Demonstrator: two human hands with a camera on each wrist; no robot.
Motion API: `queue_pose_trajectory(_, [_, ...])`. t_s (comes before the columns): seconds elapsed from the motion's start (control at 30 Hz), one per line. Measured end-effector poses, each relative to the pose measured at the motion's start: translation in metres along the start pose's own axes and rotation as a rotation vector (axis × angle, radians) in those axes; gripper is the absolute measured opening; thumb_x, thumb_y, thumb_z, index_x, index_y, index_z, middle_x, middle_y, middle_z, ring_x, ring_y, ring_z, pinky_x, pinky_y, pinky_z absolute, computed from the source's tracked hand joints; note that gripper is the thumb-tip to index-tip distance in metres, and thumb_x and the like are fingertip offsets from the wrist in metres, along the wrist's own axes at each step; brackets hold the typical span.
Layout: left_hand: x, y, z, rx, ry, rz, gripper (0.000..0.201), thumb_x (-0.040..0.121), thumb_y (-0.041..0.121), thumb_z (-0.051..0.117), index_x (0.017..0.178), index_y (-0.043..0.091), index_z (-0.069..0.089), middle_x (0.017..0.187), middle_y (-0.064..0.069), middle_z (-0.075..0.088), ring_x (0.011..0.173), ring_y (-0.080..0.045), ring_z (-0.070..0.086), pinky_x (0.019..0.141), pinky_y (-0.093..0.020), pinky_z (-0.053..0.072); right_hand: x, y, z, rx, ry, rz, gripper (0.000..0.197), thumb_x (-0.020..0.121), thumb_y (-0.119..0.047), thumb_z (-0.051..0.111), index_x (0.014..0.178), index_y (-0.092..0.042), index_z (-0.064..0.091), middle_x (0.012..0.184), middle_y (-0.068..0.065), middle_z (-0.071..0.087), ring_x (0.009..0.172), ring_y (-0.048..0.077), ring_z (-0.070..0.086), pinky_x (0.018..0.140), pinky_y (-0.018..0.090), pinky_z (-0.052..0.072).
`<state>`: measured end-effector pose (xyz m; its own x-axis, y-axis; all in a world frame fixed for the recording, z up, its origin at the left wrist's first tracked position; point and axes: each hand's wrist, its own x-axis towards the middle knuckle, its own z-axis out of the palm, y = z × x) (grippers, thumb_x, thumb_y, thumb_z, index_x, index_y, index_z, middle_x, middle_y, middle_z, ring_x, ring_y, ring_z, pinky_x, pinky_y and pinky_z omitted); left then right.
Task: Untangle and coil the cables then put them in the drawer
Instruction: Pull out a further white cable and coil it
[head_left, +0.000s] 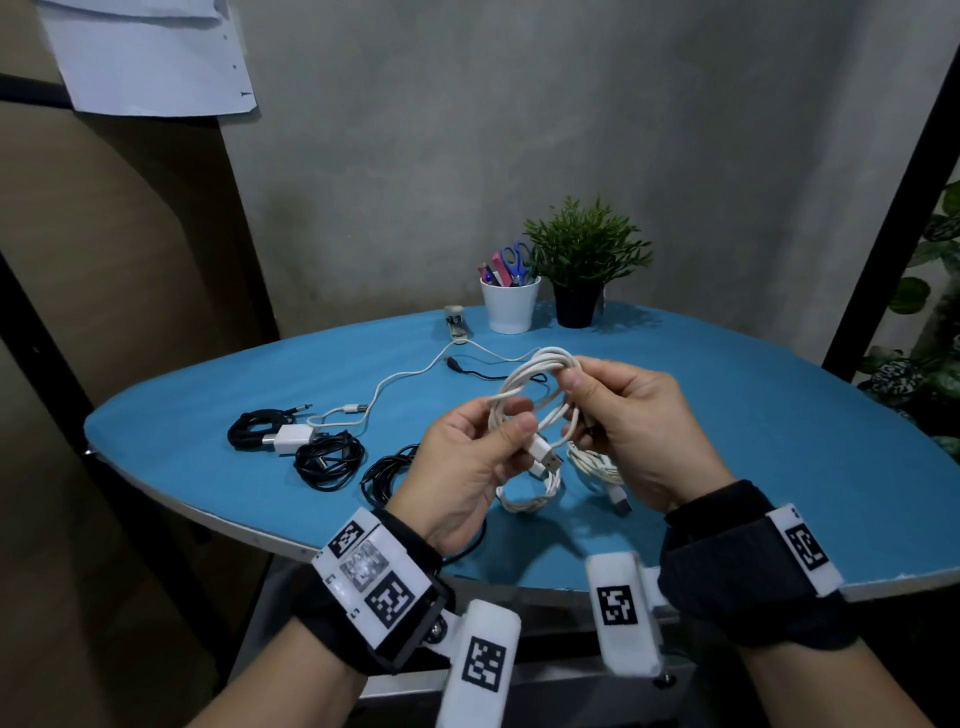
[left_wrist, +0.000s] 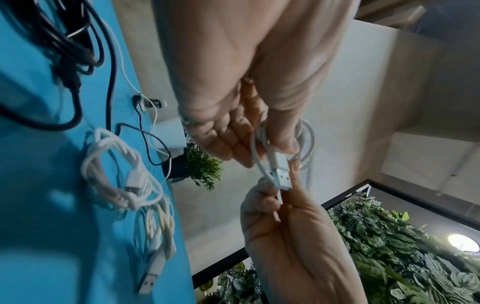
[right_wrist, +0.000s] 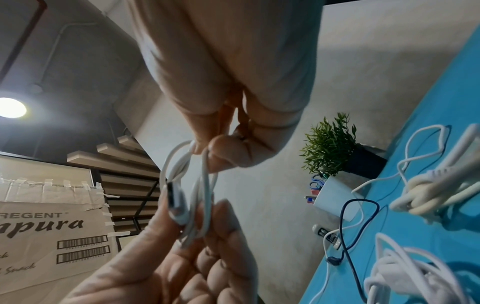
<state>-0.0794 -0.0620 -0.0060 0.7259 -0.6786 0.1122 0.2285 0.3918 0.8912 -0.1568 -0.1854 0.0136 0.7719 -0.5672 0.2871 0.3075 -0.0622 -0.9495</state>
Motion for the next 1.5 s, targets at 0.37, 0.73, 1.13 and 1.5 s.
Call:
queue_pose_trajectory(0.37, [0.002, 0.0, 0.008, -0.003, 0.172, 0.195, 0.014, 0.083, -0.003, 0.06, 0.086, 0.008, 0.053, 0.063, -0.003, 0.057, 0.044, -0.006, 0.049, 0.038, -0.014, 0.037, -0.007, 0.009, 0.008, 0.027, -0.027, -0.033, 0.019, 0.089, -0.006, 0.058, 0.093, -0.018, 0.071, 0.055, -0.011, 0.056, 0.048, 0.003, 0.05, 0.049, 0.018, 0.044])
queue_pose_trajectory(0.73, [0.003, -0.004, 0.003, 0.379, 0.101, 0.211, 0.018, 0.081, -0.001, 0.066, 0.089, 0.014, 0.06, 0.073, 0.001, 0.063, 0.065, -0.009, 0.063, 0.059, -0.018, 0.05, 0.002, 0.011, 0.005, -0.036, 0.037, -0.056, 0.015, 0.089, -0.006, 0.06, 0.085, -0.016, 0.071, 0.055, -0.002, 0.058, 0.044, 0.004, 0.051, 0.044, 0.015, 0.039])
queue_pose_trajectory(1.13, [-0.008, -0.003, 0.002, 0.378, -0.072, 0.062, 0.023, 0.069, -0.004, 0.075, 0.088, 0.005, 0.07, 0.087, -0.016, 0.072, 0.08, -0.021, 0.067, 0.079, -0.023, 0.055, 0.012, 0.024, 0.001, -0.241, 0.062, -0.068, 0.021, 0.093, -0.023, 0.054, 0.076, -0.016, 0.062, 0.052, -0.01, 0.047, 0.052, 0.009, 0.041, 0.054, 0.03, 0.035])
queue_pose_trajectory(1.5, [-0.006, -0.008, 0.002, 0.288, -0.143, 0.114, 0.029, 0.066, -0.011, 0.073, 0.084, 0.01, 0.065, 0.078, -0.005, 0.07, 0.074, -0.015, 0.065, 0.072, -0.023, 0.055, 0.014, 0.022, -0.005, -0.365, 0.103, -0.05, 0.023, 0.094, -0.028, 0.052, 0.077, -0.014, 0.059, 0.054, -0.001, 0.043, 0.053, 0.02, 0.04, 0.055, 0.035, 0.035])
